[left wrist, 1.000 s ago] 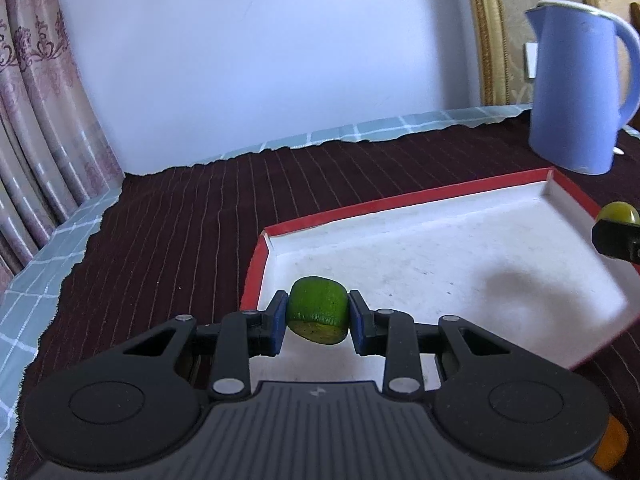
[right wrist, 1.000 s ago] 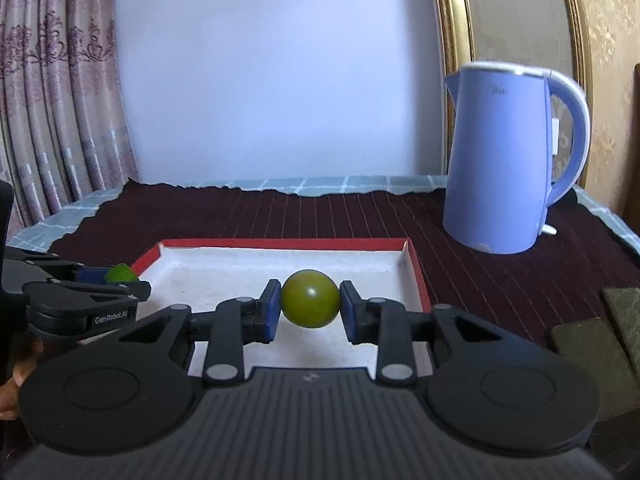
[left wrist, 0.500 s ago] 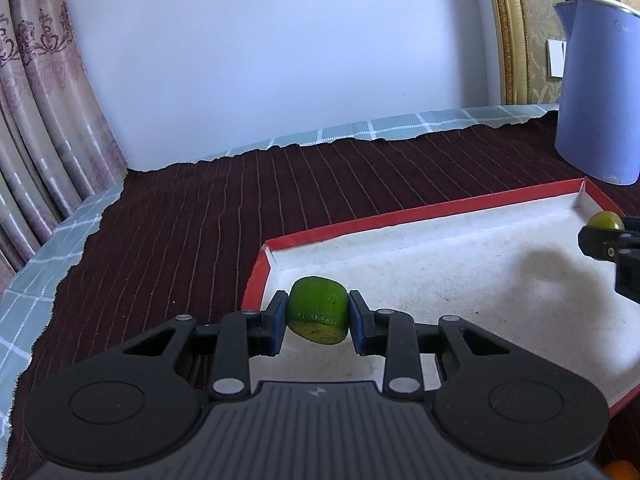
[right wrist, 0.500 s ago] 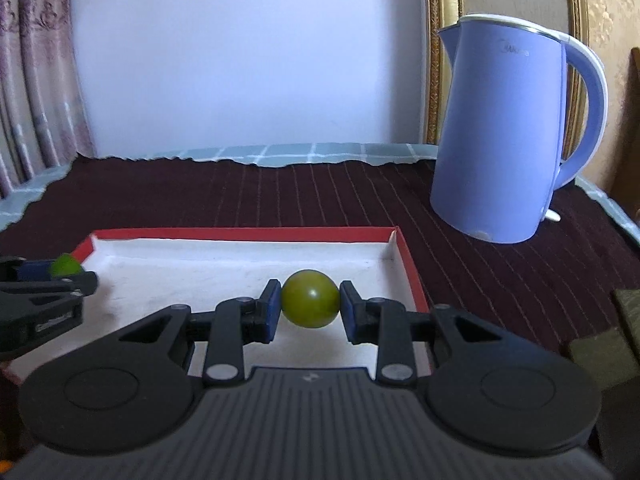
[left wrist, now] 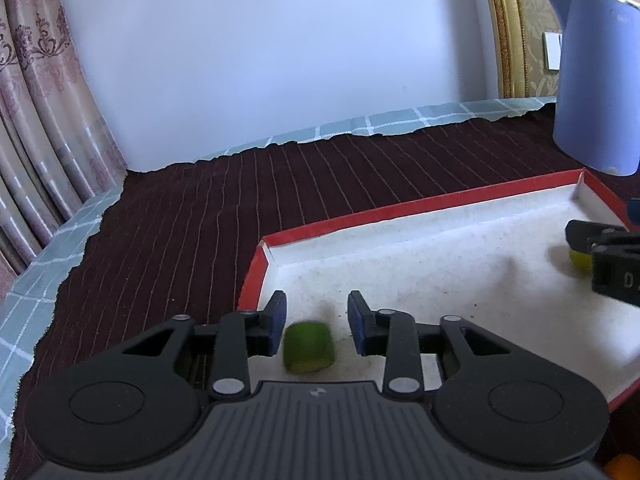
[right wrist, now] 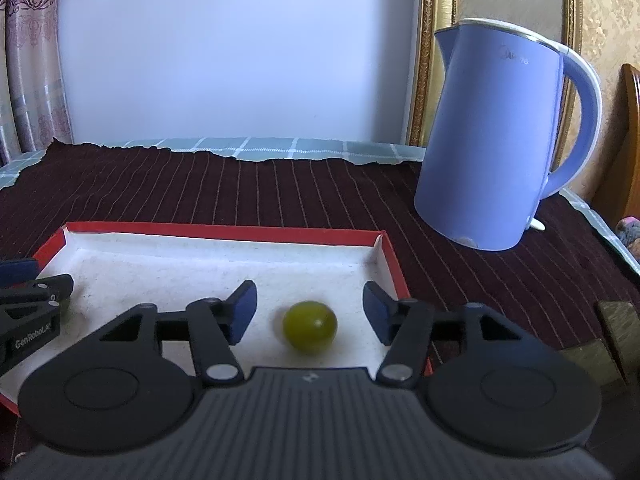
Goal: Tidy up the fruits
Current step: 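Withdraw both open tools from the tray back toward the remaining fruits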
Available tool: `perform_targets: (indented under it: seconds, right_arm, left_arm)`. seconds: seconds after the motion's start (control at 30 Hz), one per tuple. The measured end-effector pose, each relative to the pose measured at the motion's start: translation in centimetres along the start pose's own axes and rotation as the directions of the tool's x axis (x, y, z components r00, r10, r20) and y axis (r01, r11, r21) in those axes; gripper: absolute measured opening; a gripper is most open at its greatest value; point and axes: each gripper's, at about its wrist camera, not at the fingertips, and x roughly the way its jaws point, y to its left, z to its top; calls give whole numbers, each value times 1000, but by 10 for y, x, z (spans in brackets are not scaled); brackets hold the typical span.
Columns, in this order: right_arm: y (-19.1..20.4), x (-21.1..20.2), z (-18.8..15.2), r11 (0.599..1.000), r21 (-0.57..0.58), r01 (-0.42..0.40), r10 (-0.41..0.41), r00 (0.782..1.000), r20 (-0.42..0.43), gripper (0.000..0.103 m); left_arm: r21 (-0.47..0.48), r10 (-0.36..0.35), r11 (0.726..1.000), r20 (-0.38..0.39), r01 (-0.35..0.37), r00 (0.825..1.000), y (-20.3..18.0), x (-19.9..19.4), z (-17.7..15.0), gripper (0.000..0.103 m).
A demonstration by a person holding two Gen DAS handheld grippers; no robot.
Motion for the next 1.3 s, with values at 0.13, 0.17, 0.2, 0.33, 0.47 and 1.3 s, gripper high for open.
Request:
perform_targets:
  seconds: [0.13,0.17,0.2,0.33,0.47,1.3]
  right_arm:
    - [1,-7,-1,1000,-7,12,-12,1000,15,75]
    - [2,-10,-2,1000,-8,17,-17,1000,21,76]
    - [2,-13,-2,1000,-9,22,-22,999,26,79]
    - [5,-31,-2,999,-2,50,-50,997,65,103]
    - [1,-53,-6,998,50,30,-34,997,74,103]
    - [-40,-136,-124,968,201,-153,120,978,169,103]
  left_arm:
    - [-3,15,1000,48,-15,999,2,-13,-1,74]
    - [3,20,1000,56,-20,998,2,-17,-1,74]
    - [6,20,1000,61,-20,998,3,-21,-1,74]
    - [-27,-1,1000,87,3,996,14,-43,-5,74]
    - [-81,-28,996,126,38,992,35,-71,-17,74]
    - [-267,120,961,188,-67,975,136,-151,-198,82]
